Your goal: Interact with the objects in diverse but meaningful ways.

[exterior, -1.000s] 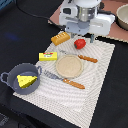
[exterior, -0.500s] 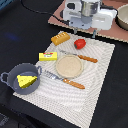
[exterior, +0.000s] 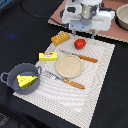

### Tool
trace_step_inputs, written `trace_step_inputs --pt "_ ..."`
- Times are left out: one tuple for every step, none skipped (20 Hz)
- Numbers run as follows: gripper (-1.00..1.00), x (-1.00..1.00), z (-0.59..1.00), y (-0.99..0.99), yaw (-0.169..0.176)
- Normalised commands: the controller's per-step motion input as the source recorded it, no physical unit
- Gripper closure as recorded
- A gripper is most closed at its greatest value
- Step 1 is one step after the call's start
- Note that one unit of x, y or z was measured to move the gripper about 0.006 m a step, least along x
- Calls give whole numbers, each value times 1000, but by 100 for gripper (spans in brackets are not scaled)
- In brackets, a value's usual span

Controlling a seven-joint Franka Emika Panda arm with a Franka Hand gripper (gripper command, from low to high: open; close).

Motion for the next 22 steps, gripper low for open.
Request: trace_step_inputs --pt "-100 -23 0 34 360" --pt "-100 -51 0 26 359" --pt "-100 -74 0 0 369" --pt "-100 -71 0 0 375" --pt "-100 -51 0 0 375" --pt "-100 -60 0 0 370" --pt "-100 -66 0 0 360" --pt "-100 -69 0 0 358" --pt "-100 -74 0 0 348" --pt "-100 -49 0 0 336" --pt "-100 -60 0 0 322" --pt "-100 -51 0 0 305" --pt "-100 -37 0 0 278" --pt "-100 -31 0 0 229" --pt "-100 -51 0 -14 205" --pt "-100 -43 0 -26 180" --pt "-100 -11 0 -43 152" --pt "-100 0 0 -51 95" --pt "-100 0 0 -43 59" --pt "-100 0 0 -37 48" --pt "-100 0 -43 -63 45" --pt "-100 0 -89 -71 40"
